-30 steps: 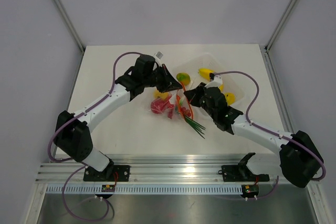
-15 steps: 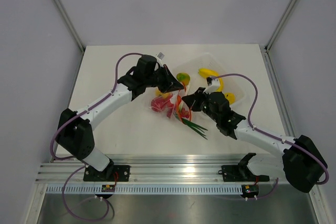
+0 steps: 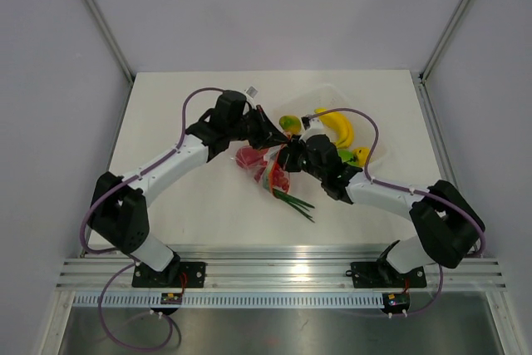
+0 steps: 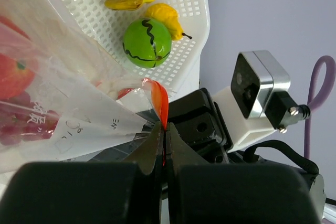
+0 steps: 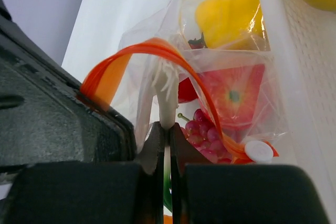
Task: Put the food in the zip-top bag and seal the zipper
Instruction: Place the fake vegetable in the zipper food storage bag.
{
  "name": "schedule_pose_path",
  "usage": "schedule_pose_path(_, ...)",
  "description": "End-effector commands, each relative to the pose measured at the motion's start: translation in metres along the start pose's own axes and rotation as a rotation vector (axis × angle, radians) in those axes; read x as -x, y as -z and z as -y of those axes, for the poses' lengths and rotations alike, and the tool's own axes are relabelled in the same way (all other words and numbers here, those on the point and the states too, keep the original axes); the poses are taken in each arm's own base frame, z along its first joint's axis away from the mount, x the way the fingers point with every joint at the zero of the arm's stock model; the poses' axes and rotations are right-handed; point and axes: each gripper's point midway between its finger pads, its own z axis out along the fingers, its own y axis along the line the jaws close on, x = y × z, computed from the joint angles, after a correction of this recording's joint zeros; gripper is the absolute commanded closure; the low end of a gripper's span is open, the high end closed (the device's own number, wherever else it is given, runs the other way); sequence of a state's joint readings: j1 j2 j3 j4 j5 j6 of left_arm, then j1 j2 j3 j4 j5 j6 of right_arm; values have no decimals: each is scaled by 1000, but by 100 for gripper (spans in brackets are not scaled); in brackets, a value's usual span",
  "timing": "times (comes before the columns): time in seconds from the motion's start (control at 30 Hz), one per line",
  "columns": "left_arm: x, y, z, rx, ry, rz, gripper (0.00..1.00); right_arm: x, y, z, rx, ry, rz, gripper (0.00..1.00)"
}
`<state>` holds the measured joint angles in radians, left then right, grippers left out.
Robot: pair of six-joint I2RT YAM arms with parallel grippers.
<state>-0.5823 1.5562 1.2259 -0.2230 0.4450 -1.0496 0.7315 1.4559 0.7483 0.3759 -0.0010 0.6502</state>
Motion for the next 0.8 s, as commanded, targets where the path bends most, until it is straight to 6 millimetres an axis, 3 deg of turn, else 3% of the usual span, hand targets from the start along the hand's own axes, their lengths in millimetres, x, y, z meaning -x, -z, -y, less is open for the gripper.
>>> schedule_pose_path(0.0, 0, 19, 37, -136, -38, 18, 100, 26, -11, -23, 38, -12, 78, 100)
schedule_pose_path(0.23, -2, 29, 41, -143, -35, 31, 100, 33, -29, -3, -55, -77, 97, 100)
schedule_pose_path(0.3, -1, 31, 41, -139, -34, 39, 100, 32, -30, -4, -51, -72, 87, 89)
schedule_pose_path(0.33, 1, 32, 41, -138, -30, 42, 100, 32, -28, -6, -44, -72, 80, 73)
schedule_pose_path(0.43, 7, 32, 38, -137, -7, 59, 100, 33, -18, -10, -25, -58, 78, 56)
schedule_pose_path(0.77, 20, 28, 42, -170, 24, 63, 100, 44, 21, -16, -43, -18, 77, 47)
